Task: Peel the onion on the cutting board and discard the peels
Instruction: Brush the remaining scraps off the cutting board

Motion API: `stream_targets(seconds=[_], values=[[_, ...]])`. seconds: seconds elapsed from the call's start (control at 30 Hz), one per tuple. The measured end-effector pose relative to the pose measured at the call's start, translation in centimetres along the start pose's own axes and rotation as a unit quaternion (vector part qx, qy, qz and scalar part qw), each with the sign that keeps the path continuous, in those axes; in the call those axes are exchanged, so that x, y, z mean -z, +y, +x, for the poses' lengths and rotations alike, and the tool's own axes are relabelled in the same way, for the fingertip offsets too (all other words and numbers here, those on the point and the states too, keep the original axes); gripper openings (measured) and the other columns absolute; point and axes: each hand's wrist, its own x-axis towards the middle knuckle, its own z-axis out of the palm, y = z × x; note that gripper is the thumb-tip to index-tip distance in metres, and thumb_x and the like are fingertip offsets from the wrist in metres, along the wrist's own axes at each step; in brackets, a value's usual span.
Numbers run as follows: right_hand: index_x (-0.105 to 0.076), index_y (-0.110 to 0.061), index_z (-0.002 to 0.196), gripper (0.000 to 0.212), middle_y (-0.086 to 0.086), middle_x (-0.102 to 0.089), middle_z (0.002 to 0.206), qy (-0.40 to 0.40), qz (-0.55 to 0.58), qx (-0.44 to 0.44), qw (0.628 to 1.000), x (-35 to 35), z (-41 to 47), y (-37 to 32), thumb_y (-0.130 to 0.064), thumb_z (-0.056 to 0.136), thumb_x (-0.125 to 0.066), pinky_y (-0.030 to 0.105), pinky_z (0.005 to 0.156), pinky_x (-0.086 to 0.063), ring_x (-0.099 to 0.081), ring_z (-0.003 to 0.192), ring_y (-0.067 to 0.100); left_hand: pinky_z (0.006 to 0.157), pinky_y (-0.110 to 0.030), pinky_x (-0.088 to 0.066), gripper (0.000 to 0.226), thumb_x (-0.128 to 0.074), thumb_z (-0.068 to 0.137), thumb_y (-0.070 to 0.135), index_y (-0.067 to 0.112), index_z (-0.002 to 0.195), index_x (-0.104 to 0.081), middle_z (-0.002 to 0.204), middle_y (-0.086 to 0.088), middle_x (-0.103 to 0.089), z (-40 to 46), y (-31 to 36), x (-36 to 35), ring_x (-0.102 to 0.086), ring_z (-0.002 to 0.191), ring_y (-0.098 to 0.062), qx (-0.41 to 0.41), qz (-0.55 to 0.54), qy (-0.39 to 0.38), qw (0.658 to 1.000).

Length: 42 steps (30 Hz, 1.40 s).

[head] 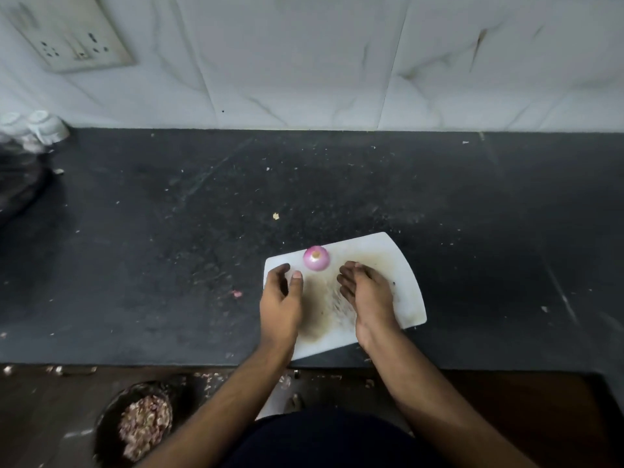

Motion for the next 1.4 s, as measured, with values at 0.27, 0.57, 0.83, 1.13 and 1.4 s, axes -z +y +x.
stream_targets(seconds=[0.27, 0.57, 0.83, 1.13, 1.4], values=[[-0.063, -0.023, 0.138, 0.038, -0.004, -0.065, 0.136, -0.054, -0.357, 0.299, 0.883, -2.0, 4.6, 0.7, -0.026, 0.100, -0.067, 0.031, 0.101, -0.054, -0.063, 0.122, 0.012, 0.132, -0.037, -0.007, 0.068, -0.058, 0.101, 0.033, 0.018, 0.162, -0.032, 0.175, -0.001, -0.013, 4.0, -2.4, 0.0, -0.009, 0.162, -0.018, -0.198, 0.380, -0.120, 0.895], [-0.065, -0.025, 0.131, 0.044, -0.007, -0.060, 0.126, -0.027, -0.494, 0.372, 0.785, -0.1, 6.4, 0.8, -0.039, 0.091, -0.076, 0.034, 0.094, -0.054, -0.059, 0.113, 0.015, 0.130, -0.032, 0.001, 0.074, -0.022, 0.102, 0.057, 0.017, 0.165, -0.025, 0.175, 0.000, -0.010, 6.7, -2.1, -0.1, -0.004, 0.162, -0.014, -0.299, 0.493, -0.130, 0.807], [-0.053, -0.021, 0.151, 0.065, -0.005, -0.057, 0.151, -0.063, -0.502, 0.374, 0.777, 3.4, 6.0, 1.7, -0.046, 0.092, -0.066, 0.023, 0.117, -0.033, -0.048, 0.139, 0.011, 0.132, -0.036, -0.007, 0.062, -0.038, 0.108, 0.046, 0.018, 0.163, -0.031, 0.174, -0.001, -0.017, 9.4, -1.0, -1.0, -0.011, 0.162, -0.015, -0.345, 0.483, -0.176, 0.785], [-0.046, -0.017, 0.156, 0.070, 0.000, -0.059, 0.149, -0.076, -0.491, 0.394, 0.773, 4.0, 6.7, 1.4, -0.026, 0.093, -0.077, 0.026, 0.118, -0.038, -0.051, 0.136, 0.011, 0.132, -0.042, -0.004, 0.081, -0.020, 0.103, 0.060, 0.008, 0.165, -0.020, 0.174, -0.012, -0.007, 8.6, -1.3, -1.4, -0.003, 0.162, -0.026, -0.355, 0.554, -0.171, 0.733], [-0.036, -0.015, 0.161, 0.083, 0.007, -0.055, 0.153, -0.128, -0.502, 0.367, 0.773, 4.6, 7.0, 0.7, -0.027, 0.090, -0.079, 0.028, 0.119, -0.036, -0.051, 0.141, 0.022, 0.128, -0.038, 0.015, 0.121, -0.011, 0.081, 0.095, 0.011, 0.166, 0.003, 0.171, -0.012, 0.021, 6.9, -0.7, 0.3, 0.023, 0.159, -0.024, -0.331, 0.594, -0.239, 0.693]])
